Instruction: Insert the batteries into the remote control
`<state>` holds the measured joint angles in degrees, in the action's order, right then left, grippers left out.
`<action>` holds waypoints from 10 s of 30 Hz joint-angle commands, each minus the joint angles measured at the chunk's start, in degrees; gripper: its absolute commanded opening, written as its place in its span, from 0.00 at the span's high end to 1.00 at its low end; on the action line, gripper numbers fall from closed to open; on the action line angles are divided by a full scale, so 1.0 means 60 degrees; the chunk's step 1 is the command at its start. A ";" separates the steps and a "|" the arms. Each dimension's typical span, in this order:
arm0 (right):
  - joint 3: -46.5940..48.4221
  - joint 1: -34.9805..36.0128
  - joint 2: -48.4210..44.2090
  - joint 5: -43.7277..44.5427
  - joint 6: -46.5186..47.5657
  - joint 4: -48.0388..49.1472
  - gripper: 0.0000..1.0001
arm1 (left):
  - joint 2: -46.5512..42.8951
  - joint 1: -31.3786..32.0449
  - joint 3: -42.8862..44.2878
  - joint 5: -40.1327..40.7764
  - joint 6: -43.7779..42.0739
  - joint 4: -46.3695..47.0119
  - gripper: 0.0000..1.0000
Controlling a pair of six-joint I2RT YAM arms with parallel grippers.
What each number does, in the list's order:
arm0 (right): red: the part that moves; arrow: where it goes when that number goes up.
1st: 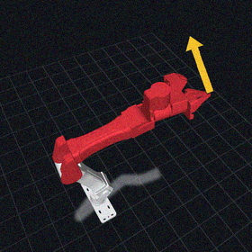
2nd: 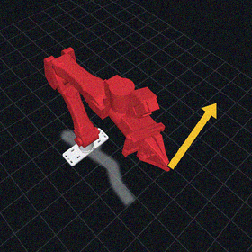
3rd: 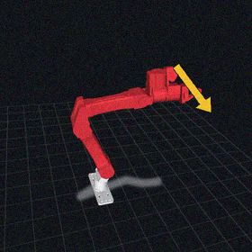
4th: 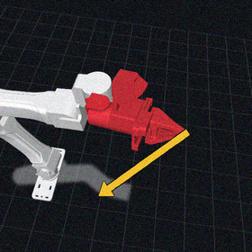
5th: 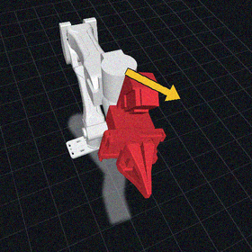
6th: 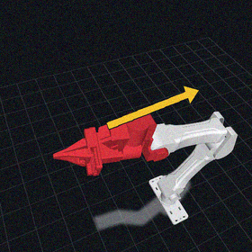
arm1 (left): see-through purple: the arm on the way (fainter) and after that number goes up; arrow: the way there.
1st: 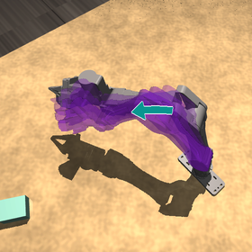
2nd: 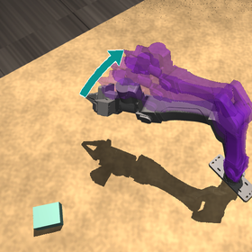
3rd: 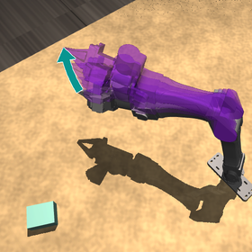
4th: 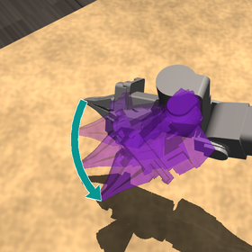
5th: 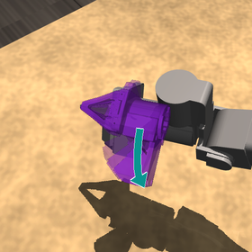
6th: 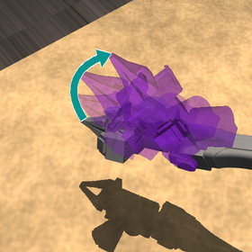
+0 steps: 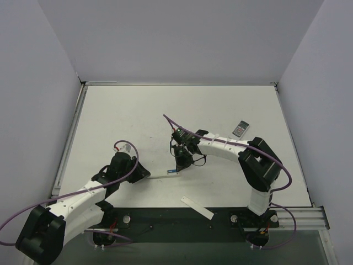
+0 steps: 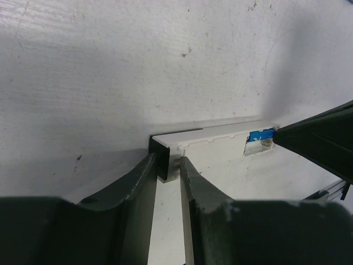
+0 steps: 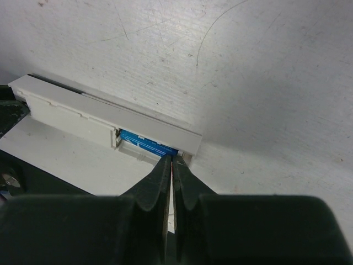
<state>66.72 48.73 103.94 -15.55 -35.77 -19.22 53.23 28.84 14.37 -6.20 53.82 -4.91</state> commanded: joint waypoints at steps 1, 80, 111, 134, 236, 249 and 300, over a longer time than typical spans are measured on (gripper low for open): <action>0.0247 0.0096 0.0459 -0.0090 0.0043 -0.0077 1.00 | 0.0005 0.0188 0.0036 -0.0315 0.0214 0.0950 0.68; 0.3162 -0.4167 0.1821 0.2125 0.3250 -0.1337 0.37 | -0.6221 -0.0016 0.3875 0.5954 -0.5484 -0.4852 0.21; 0.3734 -0.3742 0.2585 0.2563 0.4379 -0.1381 0.64 | -0.5576 -0.2126 0.3786 0.3904 -0.5763 -0.4339 0.21; 0.1288 -0.0713 -0.1019 0.0805 0.1055 -0.1498 0.76 | -0.5576 -0.2375 0.3757 0.3464 -0.5763 -0.4280 0.21; 0.2123 0.1356 0.0343 0.1830 0.1230 -0.1498 0.69 | -0.1038 -0.0431 0.0564 -0.0462 -0.0914 -0.0019 0.23; 0.1976 0.1356 0.0416 0.1713 0.1186 -0.1396 0.71 | 0.0781 0.0408 0.0389 0.0329 -0.0548 0.0671 0.40; 0.2489 0.1239 0.0562 0.2401 0.1288 -0.1733 0.81 | 0.1103 0.1170 0.0286 0.1267 -0.0504 0.0276 0.62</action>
<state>79.75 56.58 108.66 -2.90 -28.40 -27.44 58.65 35.42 15.44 -0.91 51.92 0.64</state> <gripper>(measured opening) 0.194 0.382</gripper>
